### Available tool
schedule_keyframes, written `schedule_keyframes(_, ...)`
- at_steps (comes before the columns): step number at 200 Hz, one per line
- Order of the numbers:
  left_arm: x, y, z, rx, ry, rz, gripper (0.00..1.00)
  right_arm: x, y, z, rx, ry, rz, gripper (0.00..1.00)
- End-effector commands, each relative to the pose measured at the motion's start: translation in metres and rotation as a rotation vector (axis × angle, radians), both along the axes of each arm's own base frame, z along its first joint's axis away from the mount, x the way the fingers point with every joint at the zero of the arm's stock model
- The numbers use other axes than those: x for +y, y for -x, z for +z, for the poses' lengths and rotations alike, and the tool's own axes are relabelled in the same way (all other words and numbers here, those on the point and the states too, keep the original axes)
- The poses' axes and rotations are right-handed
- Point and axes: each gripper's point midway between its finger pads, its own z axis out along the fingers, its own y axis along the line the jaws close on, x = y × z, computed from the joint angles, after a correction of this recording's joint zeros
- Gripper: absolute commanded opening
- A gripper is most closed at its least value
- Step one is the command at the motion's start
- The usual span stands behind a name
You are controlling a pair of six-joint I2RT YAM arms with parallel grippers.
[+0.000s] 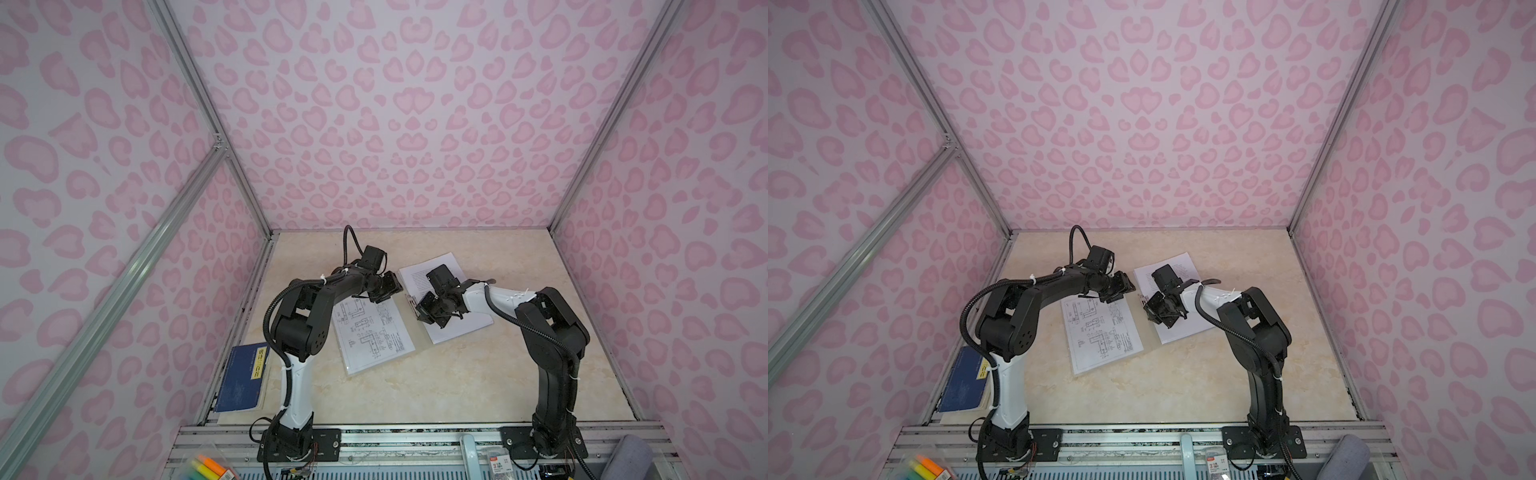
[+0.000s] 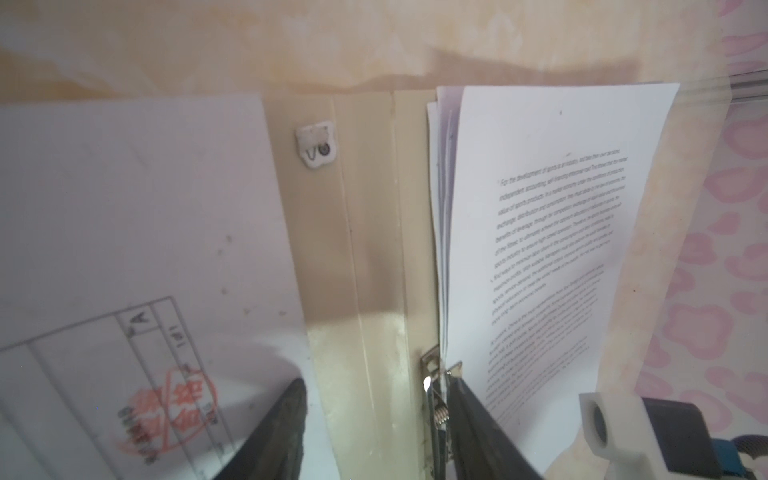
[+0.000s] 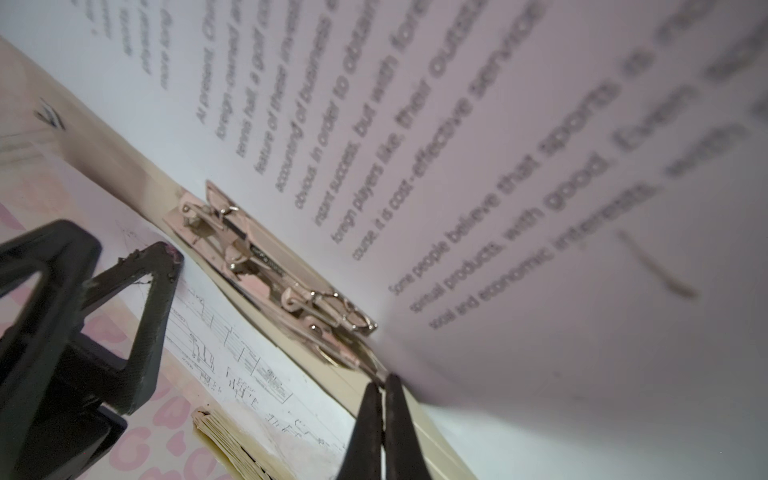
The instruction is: Put the files into the folder
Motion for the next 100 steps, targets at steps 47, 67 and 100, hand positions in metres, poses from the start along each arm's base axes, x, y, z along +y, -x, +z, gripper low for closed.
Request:
schedule_keyframes(47,0.045,0.033,-0.050,0.160,-0.226,0.051,0.57,-0.029,0.015,-0.030,0.075,0.154,0.016,0.00)
schedule_keyframes(67,0.045,0.033,-0.050,0.161,-0.220,0.055,0.57,-0.015,0.005,-0.018,0.016,0.100,0.052,0.00)
schedule_keyframes(100,0.045,0.034,-0.049,0.161,-0.219,0.057,0.57,0.003,-0.007,0.000,-0.082,-0.012,0.085,0.03)
